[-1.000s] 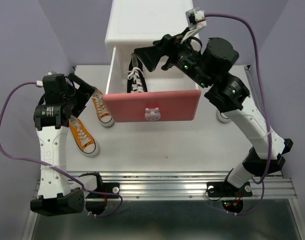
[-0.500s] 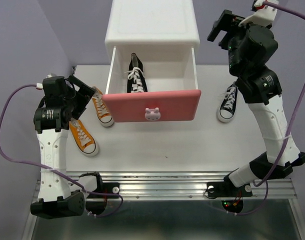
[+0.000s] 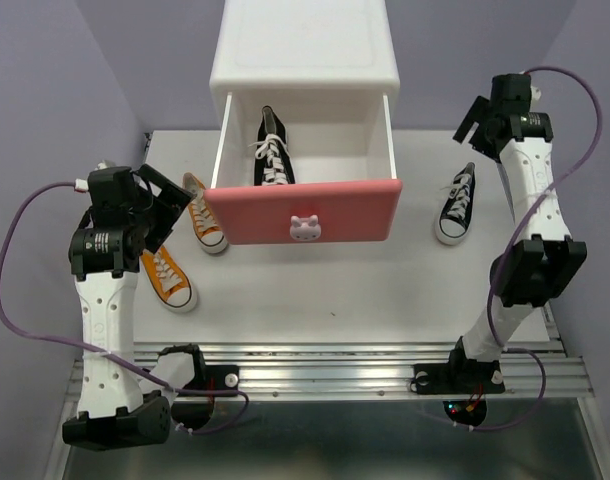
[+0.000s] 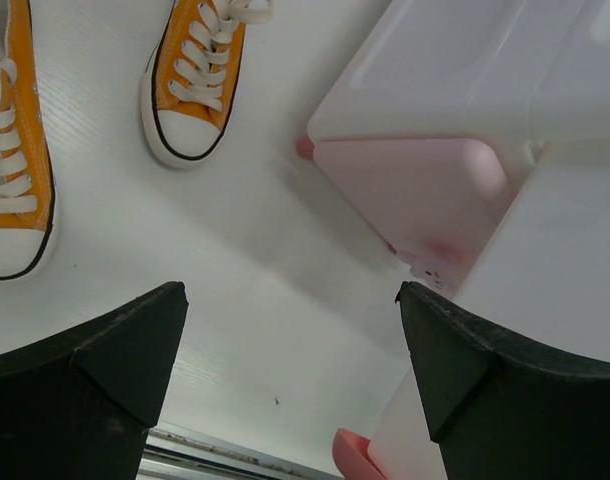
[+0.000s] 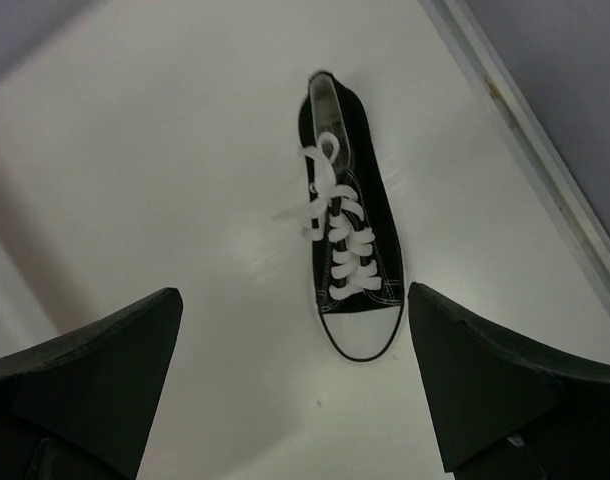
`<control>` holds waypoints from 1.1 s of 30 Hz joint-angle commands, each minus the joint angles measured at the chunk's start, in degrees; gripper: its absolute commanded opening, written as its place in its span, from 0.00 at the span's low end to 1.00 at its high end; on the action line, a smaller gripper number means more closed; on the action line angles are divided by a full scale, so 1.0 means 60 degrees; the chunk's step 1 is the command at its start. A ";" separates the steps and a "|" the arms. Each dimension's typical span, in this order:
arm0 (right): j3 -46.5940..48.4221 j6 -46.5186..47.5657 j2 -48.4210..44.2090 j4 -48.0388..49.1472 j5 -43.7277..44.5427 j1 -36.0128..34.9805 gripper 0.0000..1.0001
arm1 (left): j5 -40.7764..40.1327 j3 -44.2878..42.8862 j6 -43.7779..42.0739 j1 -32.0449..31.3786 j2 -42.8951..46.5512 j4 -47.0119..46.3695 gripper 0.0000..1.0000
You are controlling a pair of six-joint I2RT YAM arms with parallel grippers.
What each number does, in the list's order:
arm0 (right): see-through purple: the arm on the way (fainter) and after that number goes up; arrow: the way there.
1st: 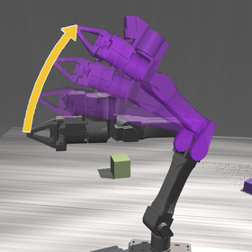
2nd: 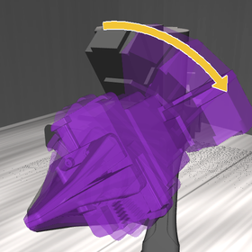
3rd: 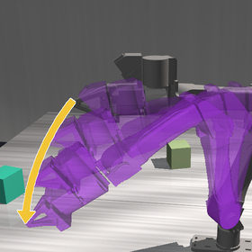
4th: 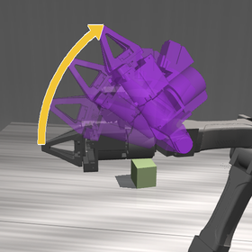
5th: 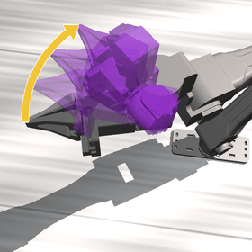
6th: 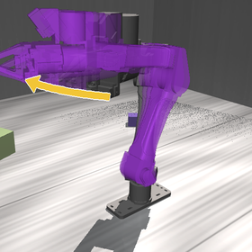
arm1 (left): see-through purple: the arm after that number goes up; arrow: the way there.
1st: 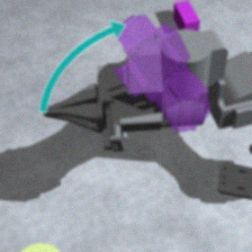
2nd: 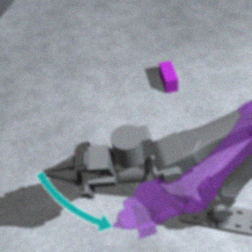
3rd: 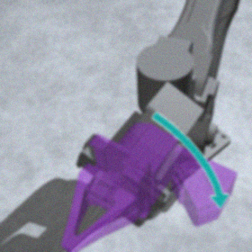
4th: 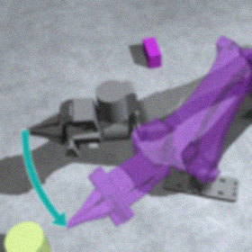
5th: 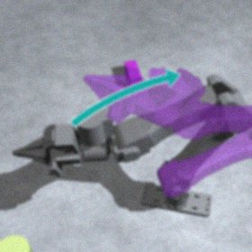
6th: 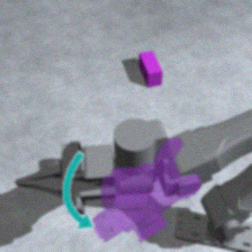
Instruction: Place and organize the shoes in the shoe cabinet
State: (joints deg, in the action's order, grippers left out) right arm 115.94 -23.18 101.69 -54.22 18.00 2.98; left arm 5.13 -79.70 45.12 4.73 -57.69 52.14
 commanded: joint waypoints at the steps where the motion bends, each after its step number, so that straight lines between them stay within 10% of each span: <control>1: -0.0718 0.0259 0.0613 -0.0238 -0.0201 0.0322 1.00 | -0.0195 0.0378 -0.0269 0.0061 0.0299 0.0260 0.99; 21: -0.2799 -0.0179 0.2871 0.1140 -0.1140 0.0894 0.85 | -0.0356 0.0188 -0.0914 0.0061 -0.0097 0.0640 0.99; 24: -0.2800 -0.0253 0.2988 0.1199 -0.0950 0.0894 0.64 | -0.0429 0.0188 -0.1002 0.0061 -0.0009 0.0758 0.99; 27: -0.2640 -0.0151 0.2668 0.1432 -0.1211 0.0894 0.14 | -0.0400 0.0188 -0.0958 0.0061 0.0020 0.0832 0.99; 33: -0.1894 0.0682 0.1511 0.1887 -0.1666 0.0894 0.00 | -0.0196 0.0202 -0.0724 0.0061 0.0123 0.0569 0.99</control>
State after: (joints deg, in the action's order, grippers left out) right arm 98.85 -22.79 119.15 -48.12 9.61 7.92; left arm 3.62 -77.25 40.82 4.73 -58.67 56.51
